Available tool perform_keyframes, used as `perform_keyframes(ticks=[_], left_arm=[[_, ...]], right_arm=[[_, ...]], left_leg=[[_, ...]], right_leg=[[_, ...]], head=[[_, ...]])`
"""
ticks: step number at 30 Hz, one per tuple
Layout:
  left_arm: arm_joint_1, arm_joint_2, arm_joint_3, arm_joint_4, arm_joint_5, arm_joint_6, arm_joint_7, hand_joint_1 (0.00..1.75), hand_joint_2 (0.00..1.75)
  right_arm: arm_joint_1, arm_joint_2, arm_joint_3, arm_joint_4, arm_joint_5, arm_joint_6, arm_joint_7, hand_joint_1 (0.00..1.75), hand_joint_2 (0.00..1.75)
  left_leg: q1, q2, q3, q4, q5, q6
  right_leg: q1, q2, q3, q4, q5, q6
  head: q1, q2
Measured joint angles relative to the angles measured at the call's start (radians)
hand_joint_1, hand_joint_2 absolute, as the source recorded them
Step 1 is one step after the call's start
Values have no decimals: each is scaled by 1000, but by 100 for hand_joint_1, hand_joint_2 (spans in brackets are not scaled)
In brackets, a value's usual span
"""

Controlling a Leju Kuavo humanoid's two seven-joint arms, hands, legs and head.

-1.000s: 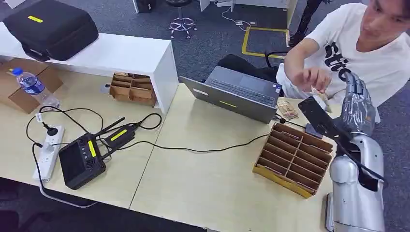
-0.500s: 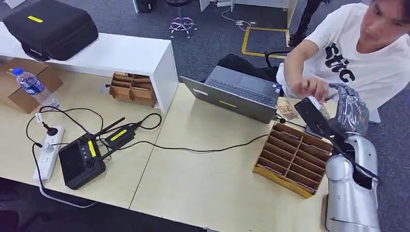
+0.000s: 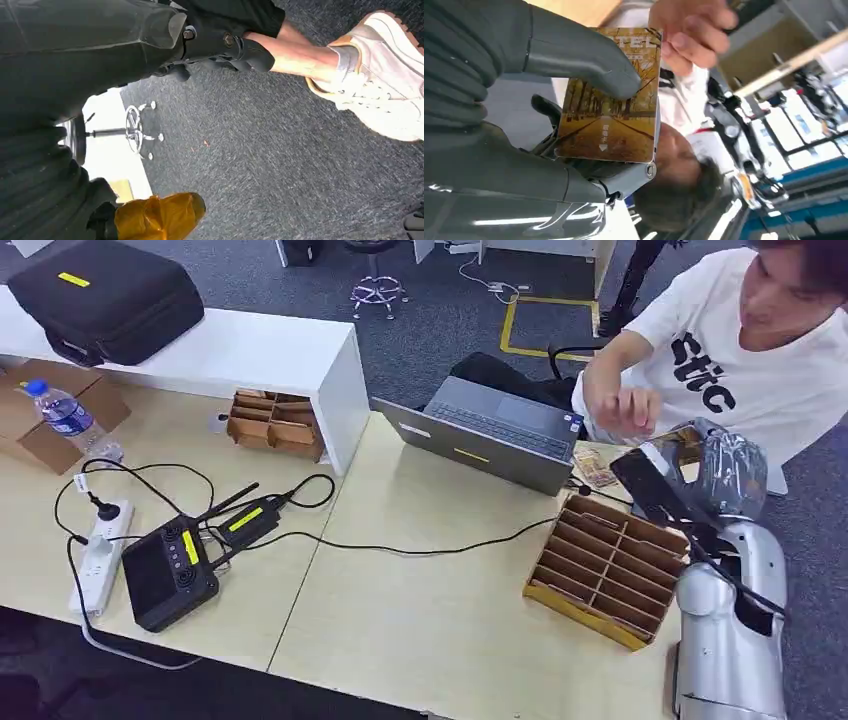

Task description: Pass the card to the sensor for recognition and then transmit it.

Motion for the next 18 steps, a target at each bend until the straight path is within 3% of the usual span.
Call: perform_keyframes(ticks=[10, 18], left_arm=[[3, -9, 35, 0, 19, 17, 4, 0, 175], [2, -13, 50, 0, 20, 22, 5, 0, 175]], right_arm=[[237, 11, 73, -354, -154, -28, -79, 175, 175], [285, 11, 79, -443, -173, -35, -86, 175, 175]], left_leg=[[0, 0, -1, 0, -2, 0], [0, 1, 0, 0, -1, 0]], right_leg=[[0, 0, -1, 0, -2, 0], [0, 0, 0, 0, -1, 0]], head=[[0, 0], [0, 0]])
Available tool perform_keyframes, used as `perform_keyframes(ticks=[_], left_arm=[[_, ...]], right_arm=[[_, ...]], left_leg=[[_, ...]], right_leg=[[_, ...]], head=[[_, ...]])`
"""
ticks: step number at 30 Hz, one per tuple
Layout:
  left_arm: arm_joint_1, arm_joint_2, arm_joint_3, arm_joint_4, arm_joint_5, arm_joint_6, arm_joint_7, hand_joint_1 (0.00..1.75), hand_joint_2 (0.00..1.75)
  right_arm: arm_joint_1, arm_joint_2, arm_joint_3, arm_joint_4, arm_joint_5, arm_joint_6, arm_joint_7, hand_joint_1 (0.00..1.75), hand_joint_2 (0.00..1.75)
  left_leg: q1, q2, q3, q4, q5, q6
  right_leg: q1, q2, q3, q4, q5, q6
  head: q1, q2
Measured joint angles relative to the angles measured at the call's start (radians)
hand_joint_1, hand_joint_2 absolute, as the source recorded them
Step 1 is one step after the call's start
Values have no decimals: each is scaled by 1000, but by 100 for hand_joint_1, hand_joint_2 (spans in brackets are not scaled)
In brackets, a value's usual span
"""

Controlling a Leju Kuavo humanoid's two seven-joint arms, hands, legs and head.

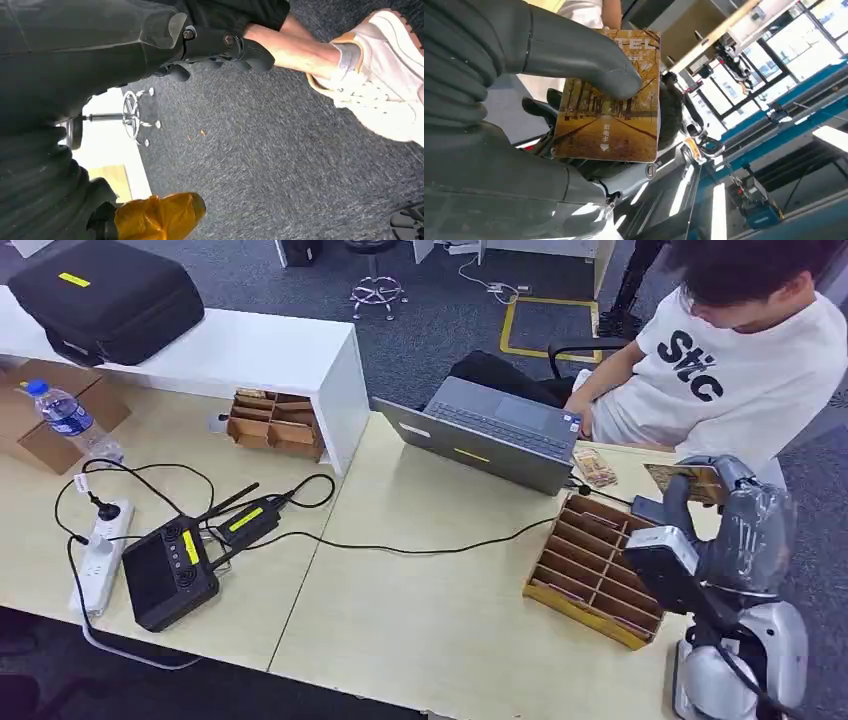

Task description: Pass the card to the sensor for recognition and then transmit it.

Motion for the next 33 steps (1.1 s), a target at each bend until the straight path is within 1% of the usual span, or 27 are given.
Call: perform_keyframes(ticks=[2, 5, 8, 10, 12, 15, 18, 21, 24, 28, 32, 33], left_arm=[[0, 0, 8, 0, 9, 5, 0, 0, 175], [4, -2, 27, 0, 27, 11, 6, 0, 175], [7, -5, 52, 0, 47, 24, 10, 0, 175], [9, -8, 66, 0, 53, 28, 15, 0, 175], [11, -10, 77, 0, 58, 31, 17, 0, 175], [11, -12, 100, 0, 71, 38, 18, 0, 175], [13, -14, 122, 0, 73, 41, 20, 0, 175], [13, -14, 142, 0, 73, 45, 20, 0, 175], [13, -14, 156, 0, 71, 46, 20, 0, 175], [13, -14, 167, 0, 69, 46, 20, 0, 175], [13, -14, 172, 0, 68, 46, 20, 0, 175], [13, -14, 173, 0, 68, 46, 20, 0, 175]], right_arm=[[42, -2, 0, -45, -43, -25, -27, 175, 175], [144, -11, -4, -138, -117, -62, -77, 175, 175], [285, -22, -38, -240, -207, -78, -133, 175, 175], [363, -23, -68, -279, -238, -76, -162, 175, 175], [418, -23, -96, -312, -253, -69, -178, 175, 175], [500, -23, -131, -338, -252, -33, -188, 175, 175], [560, -20, -172, -341, -165, -2, -172, 175, 175], [591, -13, -229, -329, -148, 39, -166, 175, 175], [601, -6, -289, -314, -161, 82, -187, 175, 175], [603, 0, -329, -300, -167, 97, -193, 175, 175], [603, 2, -345, -289, -169, 102, -196, 175, 175], [603, 2, -348, -287, -179, 116, -201, 175, 175]], left_leg=[[0, -1, 0, 0, 0, 0], [0, -2, 0, 0, -1, 1], [0, -2, 0, 0, -5, 0], [0, -1, 0, 0, -6, 0], [0, 0, 1, 0, -6, 0], [0, 0, 1, 0, -7, 1], [0, 0, 1, 0, -7, 1], [0, 1, 1, 0, -7, 1], [0, 1, 1, 0, -7, 1], [0, 1, 2, 0, -7, 1], [0, 1, 2, 0, -7, 1], [0, 1, 2, 0, -7, 1]], right_leg=[[0, -1, 0, 0, 0, 0], [0, -2, 0, 0, -1, 1], [0, -2, 1, 0, -4, 1], [0, -1, 1, 0, -5, 1], [0, 1, 1, 0, -5, 1], [0, 0, 1, -1, -6, 2], [0, 0, 2, -1, -6, 2], [0, 0, 2, -1, -6, 2], [0, 0, 2, -1, -6, 2], [0, 0, 2, -1, -6, 2], [0, 0, 2, -1, -6, 2], [0, 0, 2, -1, -6, 2]], head=[[0, 0], [0, 0], [0, 0], [0, 0], [0, 0], [0, 0], [0, 0], [0, 0], [0, 0], [0, 0], [0, 0], [0, 0]])
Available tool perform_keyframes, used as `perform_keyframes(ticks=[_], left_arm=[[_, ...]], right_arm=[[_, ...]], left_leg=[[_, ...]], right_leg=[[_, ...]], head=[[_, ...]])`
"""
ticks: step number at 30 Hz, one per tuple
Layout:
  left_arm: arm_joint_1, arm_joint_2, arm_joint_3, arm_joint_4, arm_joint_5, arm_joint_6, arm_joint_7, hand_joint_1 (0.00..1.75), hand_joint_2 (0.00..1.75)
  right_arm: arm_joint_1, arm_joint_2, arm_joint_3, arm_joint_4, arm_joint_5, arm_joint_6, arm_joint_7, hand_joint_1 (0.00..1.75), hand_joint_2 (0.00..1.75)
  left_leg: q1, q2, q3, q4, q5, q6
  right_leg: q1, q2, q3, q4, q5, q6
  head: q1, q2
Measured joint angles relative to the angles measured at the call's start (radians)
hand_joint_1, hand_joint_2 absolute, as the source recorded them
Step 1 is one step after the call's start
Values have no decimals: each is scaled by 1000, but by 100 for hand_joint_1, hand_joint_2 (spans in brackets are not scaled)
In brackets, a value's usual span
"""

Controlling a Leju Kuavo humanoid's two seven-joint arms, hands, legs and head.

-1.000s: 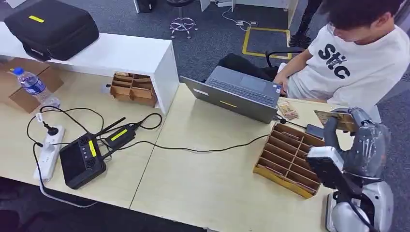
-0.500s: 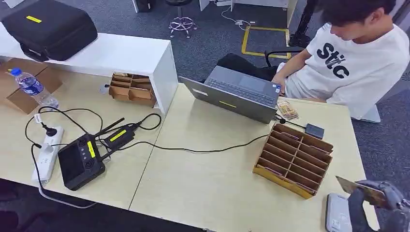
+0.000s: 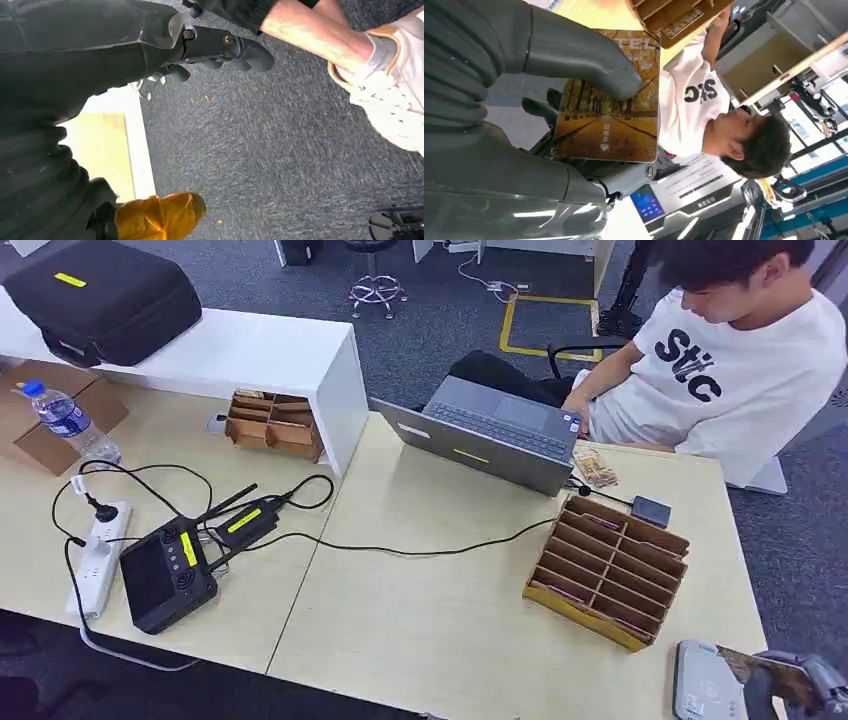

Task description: Pass the card to the sensor for recognition and then transmit it.

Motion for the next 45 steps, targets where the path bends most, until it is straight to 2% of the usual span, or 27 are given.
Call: perform_keyframes(ticks=[4, 8, 18, 22, 27, 31, 37, 45], left_arm=[[0, 0, 5, 0, -4, 0, 0, 0, 175], [0, 3, 15, 0, -10, 0, 0, 0, 175], [-1, 19, 26, 0, -51, -4, -5, 0, 175], [-3, 23, 26, 0, -64, -8, -13, 0, 175], [-3, 26, 26, 0, -67, -8, -13, 0, 175], [-4, 26, 26, 0, -77, -9, -14, 0, 175], [-13, 29, 26, 0, -98, -11, -16, 0, 175], [-13, 29, 26, 0, -108, -11, -16, 0, 175]], right_arm=[[4, -1, -18, 17, -24, 80, -13, 175, 175], [26, -10, -37, 46, 22, 145, 12, 175, 175], [55, -78, -20, 172, 112, 220, 106, 175, 175], [47, -107, 34, 238, 121, 201, 136, 175, 175], [44, -126, 65, 272, 119, 194, 143, 175, 175], [38, -145, 91, 289, 119, 186, 175, 175, 175], [-1, -184, 198, 371, 116, 103, 271, 175, 175], [-32, -203, 270, 411, 98, 31, 286, 175, 175]], left_leg=[[0, 0, 0, 0, 0, 0], [0, 0, 0, 0, 0, 0], [0, 0, 0, 0, 0, 0], [0, 0, 0, 0, 0, 0], [0, 0, 0, 0, 0, 0], [0, 0, 0, 0, 0, 0], [0, 0, 1, 0, 0, 0], [0, 0, 1, 0, 0, 0]], right_leg=[[0, 0, 0, 0, 0, 0], [0, 0, 0, 0, 0, 0], [0, 0, 1, 0, 0, 0], [0, 0, 1, 0, 0, 0], [0, 0, 1, 0, 0, 0], [0, 0, 1, 0, 0, 0], [0, 0, 1, 0, 0, 0], [0, 0, 1, 0, 0, 0]], head=[[0, 0], [0, 0], [0, 0], [0, 0], [0, 0], [0, 0], [0, 0], [0, 0]])
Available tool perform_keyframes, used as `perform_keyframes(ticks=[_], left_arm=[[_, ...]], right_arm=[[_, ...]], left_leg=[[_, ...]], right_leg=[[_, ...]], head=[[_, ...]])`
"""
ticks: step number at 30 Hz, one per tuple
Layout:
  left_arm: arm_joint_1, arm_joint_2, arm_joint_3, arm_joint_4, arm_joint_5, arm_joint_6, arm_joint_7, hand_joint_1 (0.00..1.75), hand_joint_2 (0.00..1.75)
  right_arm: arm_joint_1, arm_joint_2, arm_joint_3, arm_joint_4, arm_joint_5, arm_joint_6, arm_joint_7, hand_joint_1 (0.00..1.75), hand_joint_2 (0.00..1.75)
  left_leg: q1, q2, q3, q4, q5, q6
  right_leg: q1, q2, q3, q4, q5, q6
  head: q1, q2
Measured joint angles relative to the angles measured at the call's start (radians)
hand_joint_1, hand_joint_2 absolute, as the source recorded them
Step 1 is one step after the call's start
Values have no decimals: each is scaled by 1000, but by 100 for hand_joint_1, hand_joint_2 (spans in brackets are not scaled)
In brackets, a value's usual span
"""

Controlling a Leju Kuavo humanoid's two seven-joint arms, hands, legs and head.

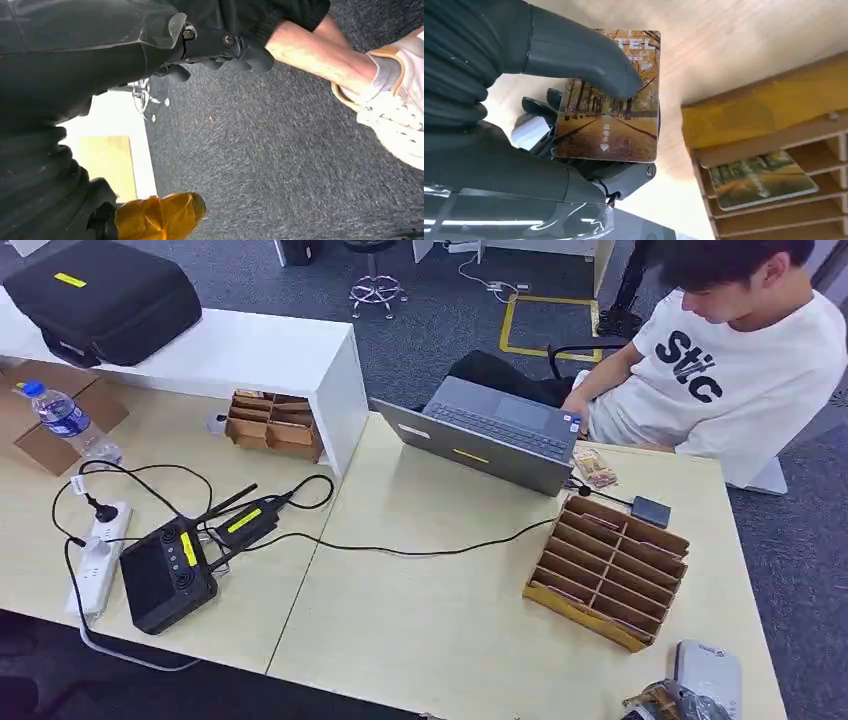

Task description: Pass the card to the sensor for recognition and then transmit it.

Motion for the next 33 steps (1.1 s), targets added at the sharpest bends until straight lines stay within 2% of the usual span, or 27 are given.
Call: perform_keyframes(ticks=[7, 11, 20, 25, 33], left_arm=[[0, 0, 0, 0, -1, 0, 0, 0, 175], [0, -1, 0, 0, -5, 0, 0, 0, 175], [0, -4, 0, 0, -14, 0, 0, 0, 175], [0, -5, 3, 0, -21, 0, 0, 0, 175], [-1, -5, 17, 0, -38, -3, 0, 0, 175]], right_arm=[[-20, 0, 19, 0, 13, -26, -1, 175, 175], [-36, 9, 19, 0, 74, -77, 7, 175, 175], [-50, 39, 10, 0, 83, -63, -17, 175, 175], [-61, 79, -45, -24, 123, -93, -25, 175, 175], [-115, 121, -186, -41, 107, -80, -71, 175, 175]], left_leg=[[0, 0, 0, 0, 0, 0], [0, 0, 0, 0, 0, 0], [0, 0, 0, 0, 0, 0], [0, 0, 0, 0, 0, 0], [0, 0, 0, 0, 0, 0]], right_leg=[[0, 0, 0, 0, 0, 0], [0, 0, 0, 0, 0, 0], [0, 0, 0, 0, 0, 0], [0, 0, 0, 0, 0, 0], [0, 0, 0, 0, 0, 0]], head=[[0, 0], [0, 0], [0, 0], [0, 0], [0, 0]])
